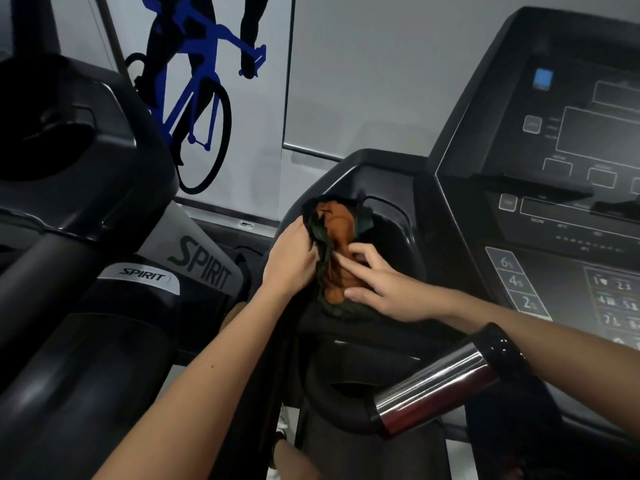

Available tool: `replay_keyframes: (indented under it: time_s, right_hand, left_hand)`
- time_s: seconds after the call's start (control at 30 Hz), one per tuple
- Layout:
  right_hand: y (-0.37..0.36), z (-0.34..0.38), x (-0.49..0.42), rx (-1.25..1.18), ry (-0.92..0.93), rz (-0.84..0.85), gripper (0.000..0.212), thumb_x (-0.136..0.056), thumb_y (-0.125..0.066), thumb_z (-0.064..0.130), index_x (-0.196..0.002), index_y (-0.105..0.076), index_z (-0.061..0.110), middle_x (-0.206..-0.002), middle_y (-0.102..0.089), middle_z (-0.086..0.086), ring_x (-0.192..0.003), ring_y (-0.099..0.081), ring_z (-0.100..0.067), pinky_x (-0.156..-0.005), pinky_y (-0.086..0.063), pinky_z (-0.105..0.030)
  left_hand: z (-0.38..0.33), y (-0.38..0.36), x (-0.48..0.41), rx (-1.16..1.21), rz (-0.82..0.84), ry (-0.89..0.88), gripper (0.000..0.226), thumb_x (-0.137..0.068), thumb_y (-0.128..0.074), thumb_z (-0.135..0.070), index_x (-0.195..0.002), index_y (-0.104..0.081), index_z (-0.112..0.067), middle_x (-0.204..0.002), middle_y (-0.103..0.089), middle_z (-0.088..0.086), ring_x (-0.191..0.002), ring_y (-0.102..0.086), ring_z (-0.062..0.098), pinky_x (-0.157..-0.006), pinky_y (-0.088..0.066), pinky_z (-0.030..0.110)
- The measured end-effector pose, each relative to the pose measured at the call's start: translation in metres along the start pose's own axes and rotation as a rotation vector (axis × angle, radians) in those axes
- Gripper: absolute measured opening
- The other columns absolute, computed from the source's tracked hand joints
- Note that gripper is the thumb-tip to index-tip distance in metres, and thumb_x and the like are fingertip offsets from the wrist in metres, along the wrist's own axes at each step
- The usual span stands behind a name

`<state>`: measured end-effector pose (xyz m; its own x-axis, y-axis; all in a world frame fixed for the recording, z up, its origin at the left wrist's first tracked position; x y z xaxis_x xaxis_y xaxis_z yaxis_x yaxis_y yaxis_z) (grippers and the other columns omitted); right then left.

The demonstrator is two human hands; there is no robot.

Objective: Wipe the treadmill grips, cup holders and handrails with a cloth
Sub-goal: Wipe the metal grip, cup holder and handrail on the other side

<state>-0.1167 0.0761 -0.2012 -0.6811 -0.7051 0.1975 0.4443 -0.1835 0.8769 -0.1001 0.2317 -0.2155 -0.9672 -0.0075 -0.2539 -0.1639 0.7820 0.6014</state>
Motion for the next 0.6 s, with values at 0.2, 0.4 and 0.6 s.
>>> replay_keyframes:
  time_s: [0.2,0.4,0.6]
  right_hand:
    - [0.031,-0.008,-0.040,0.574,-0.170,-0.206,0.060,-0.099,-0.031,0.038,-0.147,-0.015,0.007,-0.153,-0.013,-0.019,-0.139,-0.016,-0.032,-0.114,-0.016,-0.038]
    - [0.039,-0.033,-0.016,1.129,-0.398,-0.235,0.050,-0.083,-0.042,0.022,-0.125,-0.055,0.001,-0.119,-0.061,-0.016,-0.095,-0.062,-0.026,-0.074,-0.049,-0.029]
    - [0.033,-0.011,0.012,0.911,-0.366,0.002,0.054,-0.094,-0.035,0.044,-0.130,-0.042,0.006,-0.134,-0.038,-0.012,-0.124,-0.036,-0.028,-0.093,-0.038,-0.036]
  left_hand:
    - [0.004,0.000,0.003,-0.019,-0.031,0.123,0.022,-0.085,-0.036,-0.001,-0.103,-0.048,-0.005,-0.106,-0.053,0.009,-0.101,-0.050,0.027,-0.080,-0.039,0.034]
    - [0.003,0.000,0.004,-0.115,-0.017,0.069,0.047,-0.094,-0.036,-0.008,-0.140,-0.039,-0.017,-0.150,-0.031,-0.007,-0.137,-0.027,0.010,-0.108,-0.026,0.025]
    - [0.003,-0.001,0.005,-0.127,-0.015,0.062,0.047,-0.094,-0.035,-0.008,-0.140,-0.040,-0.016,-0.151,-0.029,-0.008,-0.137,-0.027,0.010,-0.108,-0.028,0.027]
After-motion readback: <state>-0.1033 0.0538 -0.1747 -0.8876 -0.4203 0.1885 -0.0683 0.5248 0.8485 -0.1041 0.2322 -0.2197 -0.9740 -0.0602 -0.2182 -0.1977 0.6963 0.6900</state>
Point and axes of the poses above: each hand's wrist, its own x-axis away from the middle knuckle, its own y-axis out of the back of the hand, z = x × y, the point moved 3 cm from there along -x, towards the middle knuckle
